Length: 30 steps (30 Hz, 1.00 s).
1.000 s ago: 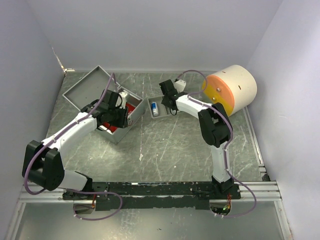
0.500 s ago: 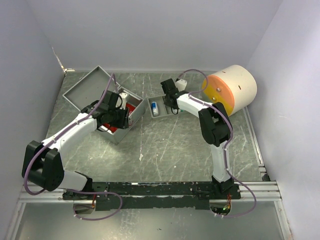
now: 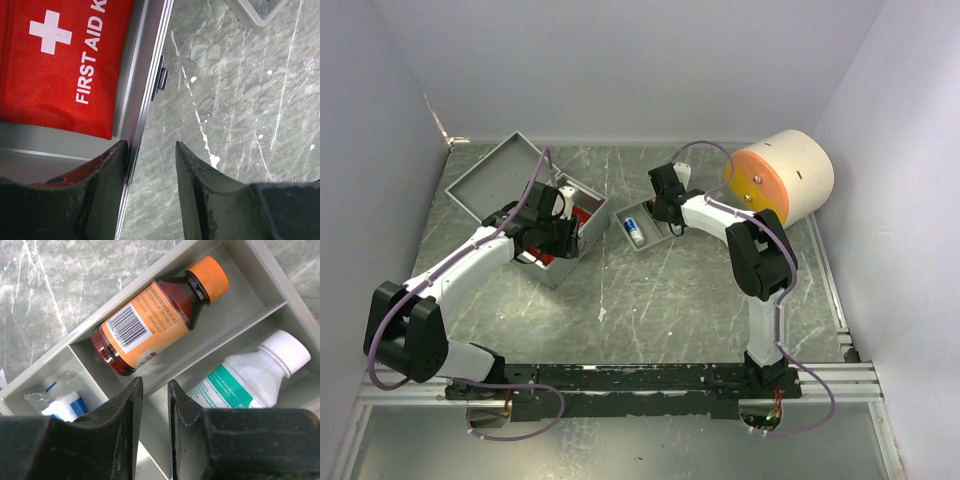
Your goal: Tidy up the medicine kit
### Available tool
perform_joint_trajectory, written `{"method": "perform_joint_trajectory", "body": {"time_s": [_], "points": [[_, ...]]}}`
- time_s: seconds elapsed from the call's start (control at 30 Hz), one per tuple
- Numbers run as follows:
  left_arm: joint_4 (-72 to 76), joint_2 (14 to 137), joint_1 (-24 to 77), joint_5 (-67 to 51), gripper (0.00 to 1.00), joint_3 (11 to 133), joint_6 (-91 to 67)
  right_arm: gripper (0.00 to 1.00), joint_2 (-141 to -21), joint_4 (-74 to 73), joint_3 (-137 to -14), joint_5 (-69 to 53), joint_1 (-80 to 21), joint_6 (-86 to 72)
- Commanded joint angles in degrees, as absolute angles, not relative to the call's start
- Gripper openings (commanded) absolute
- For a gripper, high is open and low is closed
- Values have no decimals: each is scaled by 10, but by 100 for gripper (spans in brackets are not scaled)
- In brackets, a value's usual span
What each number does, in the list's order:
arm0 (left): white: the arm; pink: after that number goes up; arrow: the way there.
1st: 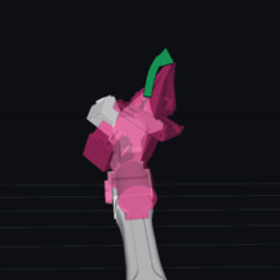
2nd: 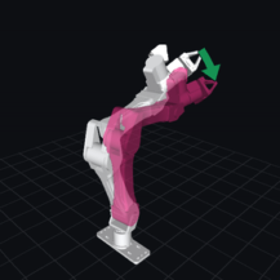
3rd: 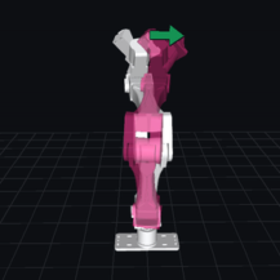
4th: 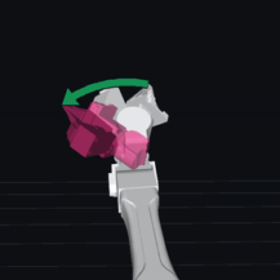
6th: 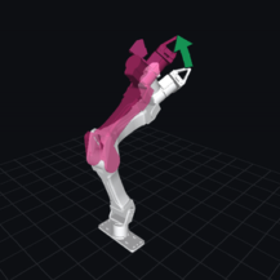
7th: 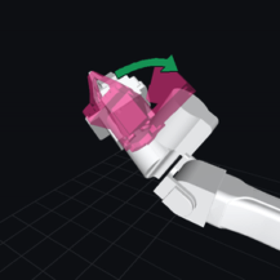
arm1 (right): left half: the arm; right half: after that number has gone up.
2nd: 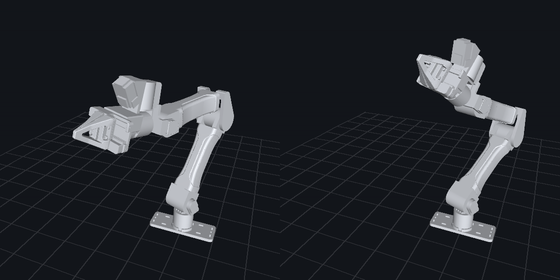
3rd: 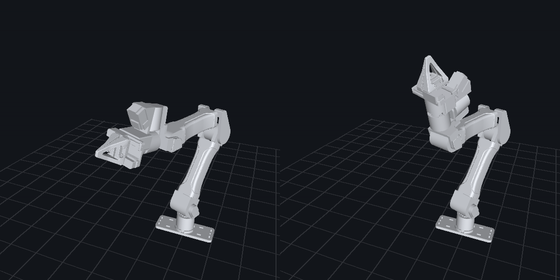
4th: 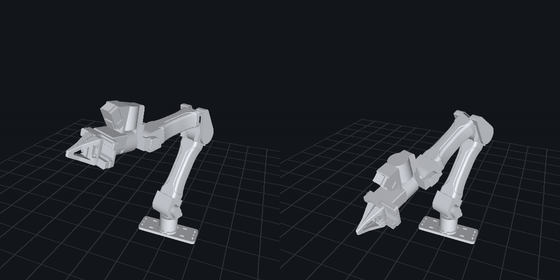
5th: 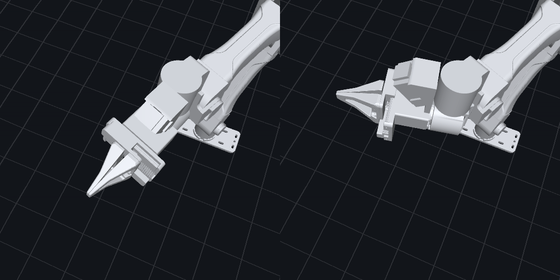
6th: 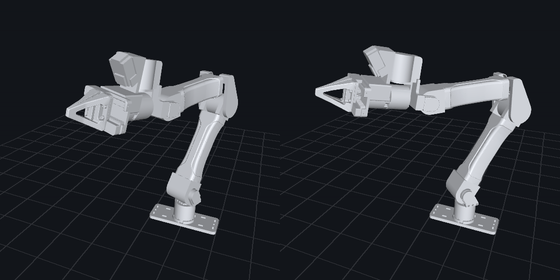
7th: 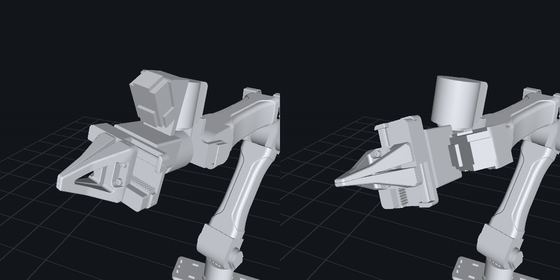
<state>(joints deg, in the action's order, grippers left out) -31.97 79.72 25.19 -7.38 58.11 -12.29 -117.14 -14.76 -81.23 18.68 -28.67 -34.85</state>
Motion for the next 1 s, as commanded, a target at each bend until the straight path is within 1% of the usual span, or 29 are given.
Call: {"method": "perform_joint_trajectory", "body": {"time_s": [0.0, 0.2, 0.23, 0.37, 0.4, 0.57, 0.67, 0.8, 0.97], "points": [[-309, 787, 257, -95, 53, 577, -127, 14, -1166, -216, -775, 151, -285, -306], [-314, 788, 257, -83, 53, 577, -129, 6, -1161, -244, -772, 139, -285, -284], [-314, 788, 257, -82, 53, 578, -129, 5, -1161, -246, -772, 139, -271, -283], [-313, 789, 257, -84, 54, 580, -129, 4, -1164, -254, -780, 148, -269, -290], [-313, 789, 257, -84, 54, 580, -129, 5, -1162, -252, -783, 151, -269, -295], [-313, 793, 257, -87, 54, 582, -127, 20, -1169, -255, -832, 158, -269, -338], [-312, 794, 257, -89, 54, 581, -127, 25, -1179, -256, -851, 174, -270, -369], [-308, 793, 257, -100, 54, 579, -128, 29, -1196, -266, -862, 212, -270, -403], [-308, 793, 257, -102, 54, 580, -125, 27, -1215, -265, -867, 231, -270, -430]]}}
